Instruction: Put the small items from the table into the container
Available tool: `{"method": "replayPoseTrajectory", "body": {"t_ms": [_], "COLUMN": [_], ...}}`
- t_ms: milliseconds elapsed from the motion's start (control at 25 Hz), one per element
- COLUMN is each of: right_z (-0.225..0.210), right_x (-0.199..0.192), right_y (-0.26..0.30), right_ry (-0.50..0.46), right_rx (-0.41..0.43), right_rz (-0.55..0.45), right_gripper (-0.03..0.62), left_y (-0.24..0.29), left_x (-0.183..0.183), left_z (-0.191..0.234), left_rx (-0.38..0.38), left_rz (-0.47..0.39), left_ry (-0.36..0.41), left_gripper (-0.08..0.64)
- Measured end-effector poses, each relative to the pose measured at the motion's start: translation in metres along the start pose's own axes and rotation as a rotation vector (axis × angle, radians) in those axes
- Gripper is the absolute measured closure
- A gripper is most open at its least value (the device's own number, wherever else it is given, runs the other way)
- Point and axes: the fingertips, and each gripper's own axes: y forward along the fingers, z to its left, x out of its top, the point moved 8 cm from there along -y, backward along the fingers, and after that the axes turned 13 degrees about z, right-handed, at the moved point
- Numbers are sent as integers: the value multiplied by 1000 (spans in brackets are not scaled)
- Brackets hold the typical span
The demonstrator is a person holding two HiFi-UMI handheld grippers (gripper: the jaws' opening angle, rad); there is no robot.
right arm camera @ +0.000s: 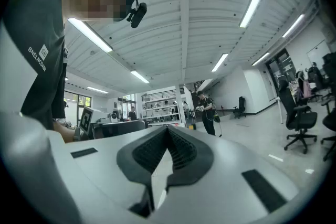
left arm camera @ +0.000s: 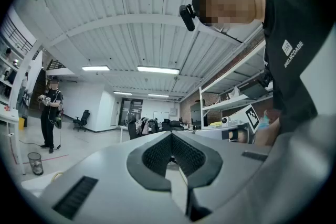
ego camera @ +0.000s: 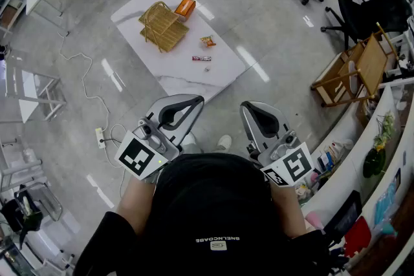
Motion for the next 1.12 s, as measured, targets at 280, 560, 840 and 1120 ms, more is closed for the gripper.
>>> {"method": "replayPoseTrajectory", "body": {"t_ms": [280,560,840,1120], "right_z": [6,16,25,51], "right_x": [-1,-6,-7,-10], "right_y": [0,7,26,63], "right_ry": [6,15,53,22], "right_rx": [2,0,-44,-88], "right_rz": [0,9,1,34], "right_gripper": [583,583,583,583], "left_y": [-2,-12,-34,-71], "left_x": [2,-2,-14,-28], "left_z": [-6,-2,18,51], "left_rx": [-2,-23,-5,12], "left_rz": [54,18,20,18], "left_ry": [6,-29,-24,-23], "left_gripper": [557,557,557,557]}}
